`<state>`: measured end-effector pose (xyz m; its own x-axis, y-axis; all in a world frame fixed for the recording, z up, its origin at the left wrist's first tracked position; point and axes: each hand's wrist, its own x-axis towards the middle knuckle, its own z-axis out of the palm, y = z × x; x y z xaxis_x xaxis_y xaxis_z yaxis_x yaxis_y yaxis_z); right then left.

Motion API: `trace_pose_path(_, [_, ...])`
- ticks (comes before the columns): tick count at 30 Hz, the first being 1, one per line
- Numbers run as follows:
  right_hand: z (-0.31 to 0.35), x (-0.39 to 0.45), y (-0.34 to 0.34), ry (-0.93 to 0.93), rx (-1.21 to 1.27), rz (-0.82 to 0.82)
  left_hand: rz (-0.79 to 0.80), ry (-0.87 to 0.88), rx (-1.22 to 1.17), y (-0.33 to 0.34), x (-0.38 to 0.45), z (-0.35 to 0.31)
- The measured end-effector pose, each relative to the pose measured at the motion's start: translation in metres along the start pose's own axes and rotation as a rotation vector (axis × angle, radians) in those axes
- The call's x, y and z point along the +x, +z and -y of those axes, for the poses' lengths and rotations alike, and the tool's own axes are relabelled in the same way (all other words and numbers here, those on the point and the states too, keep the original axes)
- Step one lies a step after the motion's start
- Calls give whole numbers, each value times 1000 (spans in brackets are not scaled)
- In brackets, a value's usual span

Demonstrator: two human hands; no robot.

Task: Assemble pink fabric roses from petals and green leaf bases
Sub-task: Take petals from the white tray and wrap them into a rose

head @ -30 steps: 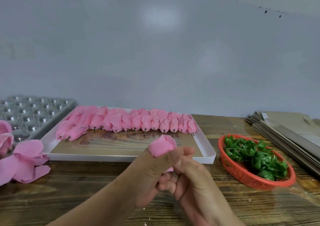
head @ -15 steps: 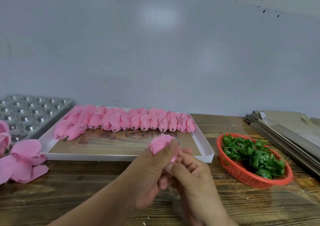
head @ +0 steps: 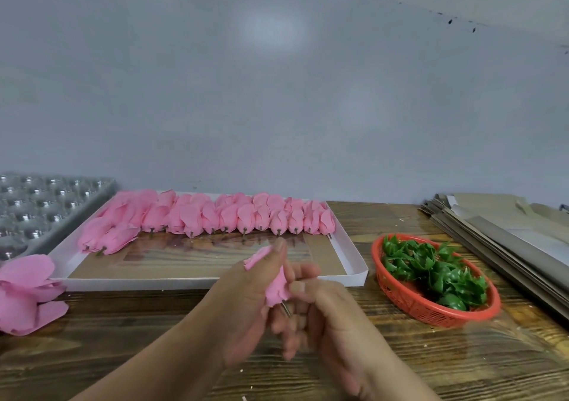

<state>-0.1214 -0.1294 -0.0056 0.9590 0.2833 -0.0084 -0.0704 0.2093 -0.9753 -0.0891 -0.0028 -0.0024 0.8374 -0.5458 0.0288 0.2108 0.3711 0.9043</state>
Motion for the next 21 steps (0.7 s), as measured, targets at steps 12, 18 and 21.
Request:
trace_pose_path(12, [76, -29, -131, -264, -578, -896, -128, 75, 115, -6, 4, 3])
trace_pose_path(18, [87, -23, -157, 252, -1199, -696, -62, 47, 199, -1, 1, -1])
trace_pose_path(21, [87, -20, -155, 490, -1443, -486, -49, 34, 240, 0, 1, -2])
